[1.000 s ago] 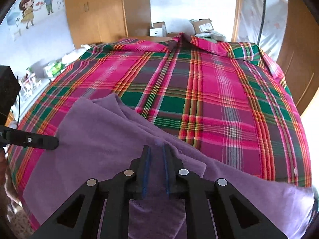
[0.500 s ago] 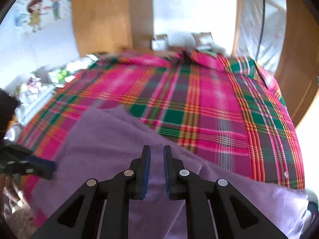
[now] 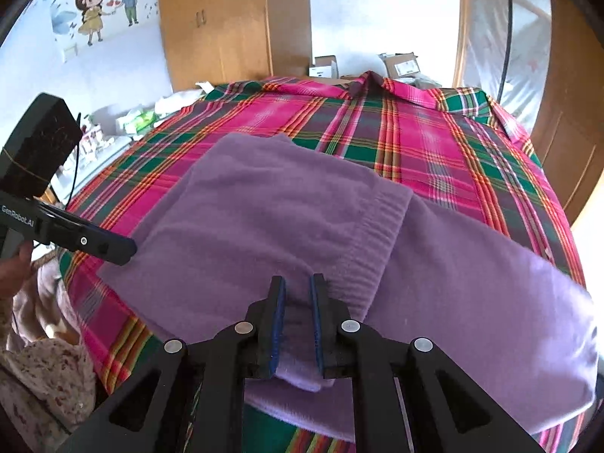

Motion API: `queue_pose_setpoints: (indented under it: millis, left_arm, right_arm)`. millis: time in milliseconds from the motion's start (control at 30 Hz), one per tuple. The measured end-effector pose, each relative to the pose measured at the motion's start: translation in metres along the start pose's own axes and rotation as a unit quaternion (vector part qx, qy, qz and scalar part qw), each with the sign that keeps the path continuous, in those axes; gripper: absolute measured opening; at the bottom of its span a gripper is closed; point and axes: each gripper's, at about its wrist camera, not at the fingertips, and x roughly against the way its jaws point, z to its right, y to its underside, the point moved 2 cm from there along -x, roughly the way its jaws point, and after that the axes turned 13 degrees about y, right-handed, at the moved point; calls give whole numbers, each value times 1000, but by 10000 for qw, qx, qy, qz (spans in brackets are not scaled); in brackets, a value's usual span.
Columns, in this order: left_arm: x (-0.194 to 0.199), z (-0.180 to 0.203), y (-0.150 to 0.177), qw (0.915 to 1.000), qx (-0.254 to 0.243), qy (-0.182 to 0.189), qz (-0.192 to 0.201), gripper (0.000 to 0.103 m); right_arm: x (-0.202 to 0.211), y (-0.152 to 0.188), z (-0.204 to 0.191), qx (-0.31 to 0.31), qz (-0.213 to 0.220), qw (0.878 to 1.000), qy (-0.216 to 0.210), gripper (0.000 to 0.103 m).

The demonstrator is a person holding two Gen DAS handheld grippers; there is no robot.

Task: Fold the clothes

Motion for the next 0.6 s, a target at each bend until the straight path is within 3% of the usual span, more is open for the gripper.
queue_pose_setpoints:
  millis: [200, 367, 500, 600]
  left_arm:
    - [7, -2, 9, 10000, 20, 43, 6, 29]
    - [8, -2, 11, 9999, 43, 92, 25, 29]
    - [7, -6, 10, 9996, 162, 219, 65, 29]
    - [8, -9, 12, 9992, 257, 298, 110, 29]
  right_arm:
    - [30, 4, 29, -782, 285, 9965, 106, 15]
    - [35, 35, 52, -1540, 10, 9881, 44, 15]
    - [25, 49, 52, -1905, -228, 9807, -380, 15]
    - [22, 50, 40, -1800, -243, 9819, -530, 25]
